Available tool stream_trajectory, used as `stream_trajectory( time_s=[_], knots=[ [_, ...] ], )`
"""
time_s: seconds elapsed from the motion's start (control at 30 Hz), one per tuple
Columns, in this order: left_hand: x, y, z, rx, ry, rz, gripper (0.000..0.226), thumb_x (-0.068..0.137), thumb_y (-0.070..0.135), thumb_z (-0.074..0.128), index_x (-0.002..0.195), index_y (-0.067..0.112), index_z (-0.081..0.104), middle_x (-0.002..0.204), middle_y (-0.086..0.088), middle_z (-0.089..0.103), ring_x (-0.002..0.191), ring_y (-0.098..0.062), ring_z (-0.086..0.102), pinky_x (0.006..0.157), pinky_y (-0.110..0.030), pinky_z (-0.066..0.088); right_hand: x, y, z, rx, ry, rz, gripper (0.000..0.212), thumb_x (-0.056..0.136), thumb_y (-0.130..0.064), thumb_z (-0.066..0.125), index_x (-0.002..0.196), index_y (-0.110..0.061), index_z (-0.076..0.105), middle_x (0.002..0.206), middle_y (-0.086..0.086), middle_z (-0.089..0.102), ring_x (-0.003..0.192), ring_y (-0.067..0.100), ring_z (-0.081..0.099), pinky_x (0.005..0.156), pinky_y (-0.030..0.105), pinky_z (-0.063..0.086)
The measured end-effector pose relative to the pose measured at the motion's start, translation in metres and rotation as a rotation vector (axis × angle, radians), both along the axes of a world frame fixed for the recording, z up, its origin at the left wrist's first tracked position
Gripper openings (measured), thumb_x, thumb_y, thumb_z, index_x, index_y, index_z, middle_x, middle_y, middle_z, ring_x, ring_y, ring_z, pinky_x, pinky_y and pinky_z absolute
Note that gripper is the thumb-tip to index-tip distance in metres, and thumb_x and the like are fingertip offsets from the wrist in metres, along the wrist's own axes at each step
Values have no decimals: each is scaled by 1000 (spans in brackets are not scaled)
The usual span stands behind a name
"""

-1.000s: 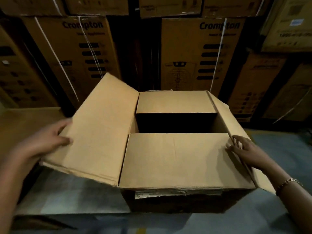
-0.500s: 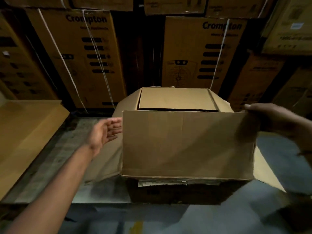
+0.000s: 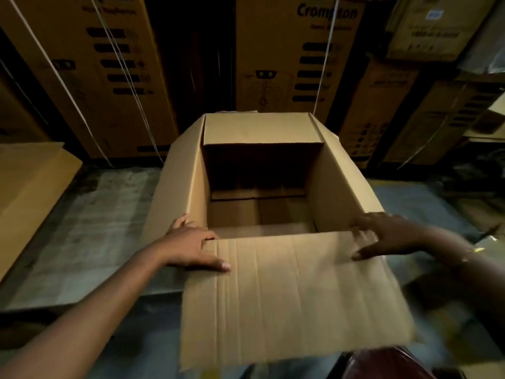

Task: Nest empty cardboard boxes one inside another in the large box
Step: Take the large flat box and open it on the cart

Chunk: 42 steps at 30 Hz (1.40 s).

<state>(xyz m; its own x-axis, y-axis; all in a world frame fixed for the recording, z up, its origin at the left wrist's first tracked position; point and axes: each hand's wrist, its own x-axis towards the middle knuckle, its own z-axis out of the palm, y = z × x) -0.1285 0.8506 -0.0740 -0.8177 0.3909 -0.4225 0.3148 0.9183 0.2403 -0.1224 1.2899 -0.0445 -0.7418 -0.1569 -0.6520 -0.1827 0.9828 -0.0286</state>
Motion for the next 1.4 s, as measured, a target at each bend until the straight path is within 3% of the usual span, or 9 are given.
stream_trajectory(
  time_s=[0.17,0.37,0.53,0.63,0.73,0.8,1.0,1.27,1.4],
  knots=[
    [15,6,-36,-24,457,89,68,72,86,51,110,34,69,110,7,73,115,-12,60,119,-33,-2,13,-20,-45,3,493,-48,57,83,-57,67,130,-31,48,148,-2,46,152,32,8,111,57,35],
    [8,4,-43,-10,551,94,71,70,88,48,104,32,73,100,11,75,101,-9,66,120,-37,3,8,-12,-60,-101,578,-120,37,82,-52,71,105,-32,50,127,-5,59,151,29,15,91,50,55],
    [0,2,-54,-24,526,80,87,66,98,29,96,31,76,90,13,74,94,-7,67,121,-39,10,-1,-6,-57,-77,514,-95,51,81,-66,60,121,-37,52,140,-10,52,152,28,6,112,51,38],
    [-6,3,-46,27,473,110,89,69,100,21,93,34,77,92,19,71,103,-3,60,115,-34,5,-11,-5,-45,-78,385,-69,85,67,-95,11,123,-46,52,152,-18,38,153,24,-7,122,46,6],
    [-28,1,-38,105,349,177,93,66,101,11,111,45,69,128,27,56,138,3,29,113,-34,3,-44,-4,-35,-162,339,-112,101,54,-98,-18,111,-55,54,158,-20,31,154,19,-10,121,46,-6],
    [-58,1,-36,74,276,244,95,63,100,12,132,49,54,156,21,31,147,-1,1,115,-39,1,-86,-1,-36,-112,357,-56,122,47,-99,-22,134,-48,48,164,-13,22,154,22,-3,122,46,3],
    [-190,10,-35,63,313,577,99,83,71,57,159,26,11,168,-4,-5,152,-33,11,118,-56,24,-243,-4,-45,-143,628,-35,93,85,-69,55,157,-29,14,167,5,10,148,32,23,116,49,31],
    [-318,-4,-39,175,278,706,111,81,57,72,159,22,2,166,-9,15,146,-36,30,112,-54,35,-368,-17,-41,-80,745,-18,75,84,-48,64,149,-26,35,156,6,38,137,32,40,107,51,38],
    [-354,-19,-40,434,288,863,95,84,46,73,157,24,17,154,-9,43,133,-36,47,104,-47,43,-384,-6,-15,-405,1067,-156,42,87,-44,64,124,-25,58,122,1,64,103,26,63,75,38,52]
  ],
)
